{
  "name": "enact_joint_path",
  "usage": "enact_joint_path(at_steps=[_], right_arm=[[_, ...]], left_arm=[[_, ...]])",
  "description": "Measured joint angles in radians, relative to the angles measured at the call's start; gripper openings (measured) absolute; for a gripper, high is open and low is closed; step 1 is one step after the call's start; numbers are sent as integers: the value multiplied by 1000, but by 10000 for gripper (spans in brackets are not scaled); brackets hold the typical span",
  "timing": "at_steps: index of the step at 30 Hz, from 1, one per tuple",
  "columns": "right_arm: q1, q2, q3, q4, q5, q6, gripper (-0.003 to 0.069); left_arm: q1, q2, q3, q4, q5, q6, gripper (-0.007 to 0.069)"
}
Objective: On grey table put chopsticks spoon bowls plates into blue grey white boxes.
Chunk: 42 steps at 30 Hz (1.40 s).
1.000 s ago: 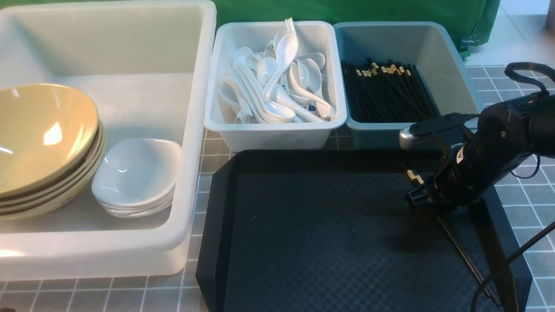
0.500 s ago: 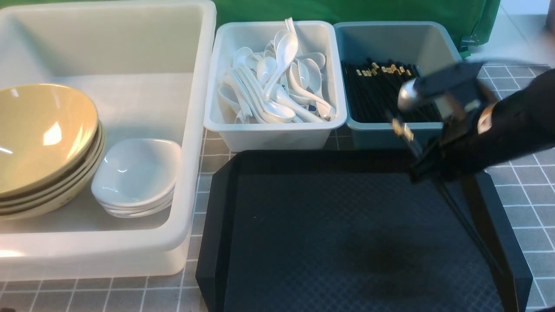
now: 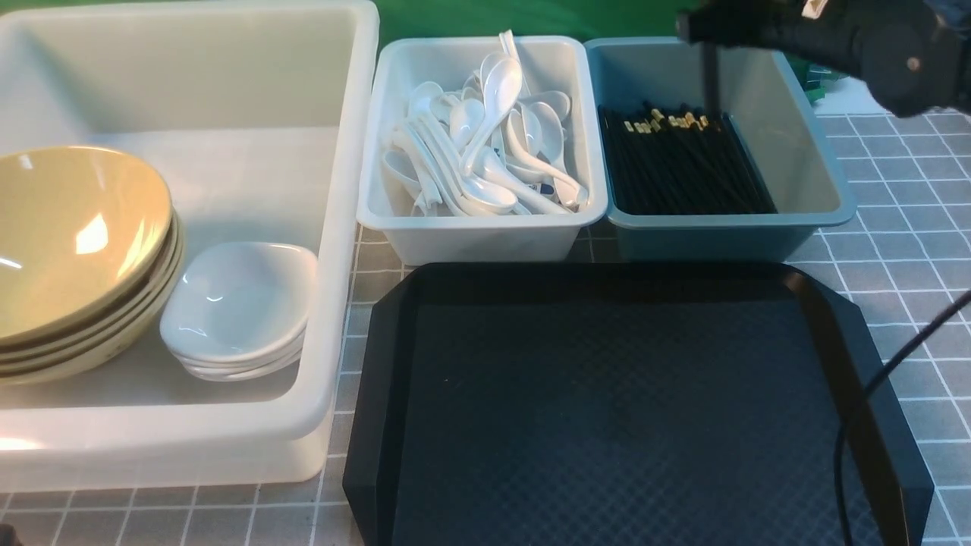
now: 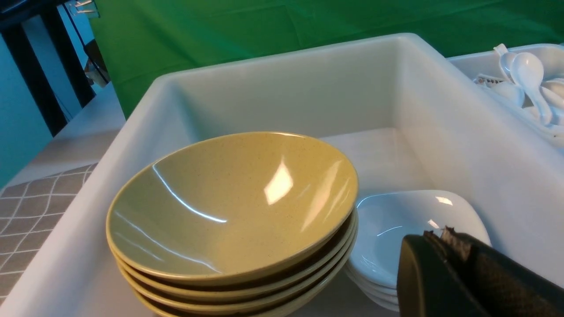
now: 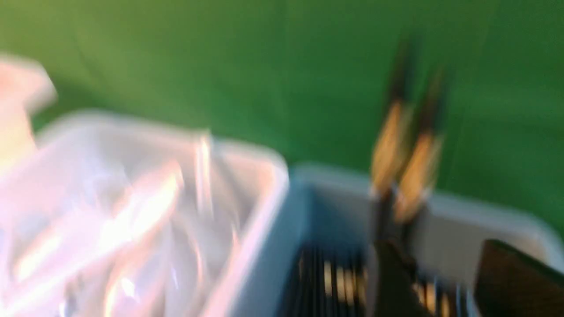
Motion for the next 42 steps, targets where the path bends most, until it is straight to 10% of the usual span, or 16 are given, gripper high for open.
enact_joint_path(at_steps=[4,12,27,36,42], right_arm=[[0,-50,-27,0,171,5,349],[73,-636,373,0,51,-98,38],[93,-1283,1439,92,-398,-33,33],[57,-1497,1503,178,-197,-53,34],[-131,-1693,1503,104,-107,-66,34]], left_arm=[[0,0,0,0,-2,0,-10],[0,0,0,0,-2,0,-10],[0,0,0,0,-3,0,-10],[0,0,0,0,-1,0,-10],[0,0,0,0,1,0,-10]])
